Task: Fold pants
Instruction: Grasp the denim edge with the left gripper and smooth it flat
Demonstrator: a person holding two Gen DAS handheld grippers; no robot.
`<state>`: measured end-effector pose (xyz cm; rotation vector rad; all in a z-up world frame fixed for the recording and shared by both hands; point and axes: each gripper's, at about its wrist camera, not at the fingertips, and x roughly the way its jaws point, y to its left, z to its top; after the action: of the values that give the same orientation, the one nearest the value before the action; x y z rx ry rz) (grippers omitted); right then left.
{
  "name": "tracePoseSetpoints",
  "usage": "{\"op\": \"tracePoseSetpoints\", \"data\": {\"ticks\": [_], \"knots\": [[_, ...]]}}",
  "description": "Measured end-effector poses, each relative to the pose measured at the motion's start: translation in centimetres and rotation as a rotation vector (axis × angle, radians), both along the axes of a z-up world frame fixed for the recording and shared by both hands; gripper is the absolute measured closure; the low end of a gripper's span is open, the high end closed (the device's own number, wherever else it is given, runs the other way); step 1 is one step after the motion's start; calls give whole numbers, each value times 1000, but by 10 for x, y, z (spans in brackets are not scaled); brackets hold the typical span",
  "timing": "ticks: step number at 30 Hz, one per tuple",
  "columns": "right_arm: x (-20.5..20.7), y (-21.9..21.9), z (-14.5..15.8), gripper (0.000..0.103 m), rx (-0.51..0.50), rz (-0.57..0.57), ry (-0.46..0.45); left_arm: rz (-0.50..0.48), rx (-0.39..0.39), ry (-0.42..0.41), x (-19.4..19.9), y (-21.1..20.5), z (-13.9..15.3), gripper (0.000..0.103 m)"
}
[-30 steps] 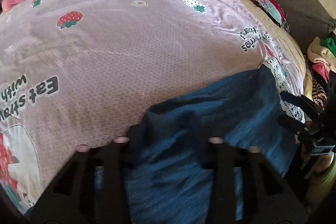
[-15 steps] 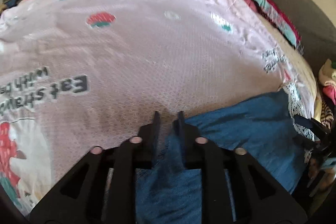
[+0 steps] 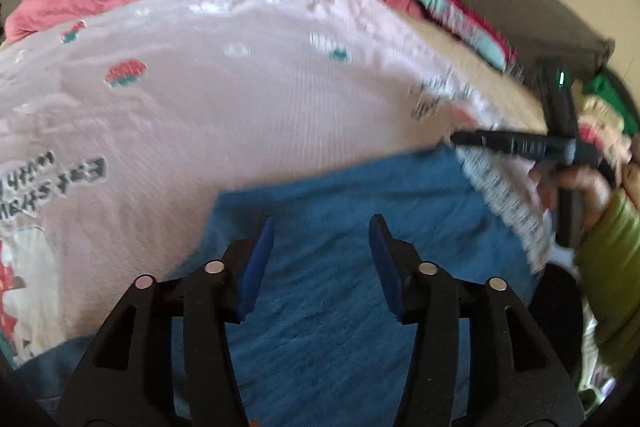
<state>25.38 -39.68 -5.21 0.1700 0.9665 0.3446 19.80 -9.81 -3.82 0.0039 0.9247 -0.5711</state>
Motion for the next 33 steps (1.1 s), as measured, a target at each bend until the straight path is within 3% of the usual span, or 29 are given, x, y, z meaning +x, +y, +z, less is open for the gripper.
{"op": "tracePoseSetpoints", "data": {"ticks": [2, 5, 8, 10, 12, 15, 16, 17, 19, 23, 25, 29, 33], "knots": [[1, 0, -8, 74, 13, 6, 9, 17, 37, 27, 5, -3, -16, 53], [-14, 4, -1, 79, 15, 16, -88, 53, -7, 69, 13, 7, -26, 53], [-25, 4, 11, 80, -8, -19, -162, 53, -3, 56, 10, 7, -24, 53], [-20, 4, 9, 81, -38, -31, -164, 48, 22, 40, 9, 3, -26, 53], [-9, 12, -6, 81, -150, -38, -112, 46, 30, 35, 8, 1, -26, 53], [-8, 20, -13, 79, -219, -30, -108, 48, 21, 39, 10, 2, -27, 53], [-9, 21, -12, 73, -232, -33, -112, 49, 20, 34, 10, 3, -28, 53], [-11, 21, -10, 60, -252, -50, -122, 48, 16, 28, 9, 3, -27, 51], [-23, 15, 0, 49, -281, -118, -157, 39, -3, 18, 6, 4, -24, 46], [-68, 8, 35, 42, -237, -186, -273, 61, -5, -1, -4, 13, -6, 39], [-97, 18, 44, 34, -204, -146, -292, 86, -4, -16, -10, 19, 6, 36], [-128, 50, 31, 33, -180, -28, -225, 122, 6, -68, -39, 26, 20, 26], [-137, 94, 23, 33, -313, 85, -229, 186, 102, -85, -65, 42, 12, 21]]}}
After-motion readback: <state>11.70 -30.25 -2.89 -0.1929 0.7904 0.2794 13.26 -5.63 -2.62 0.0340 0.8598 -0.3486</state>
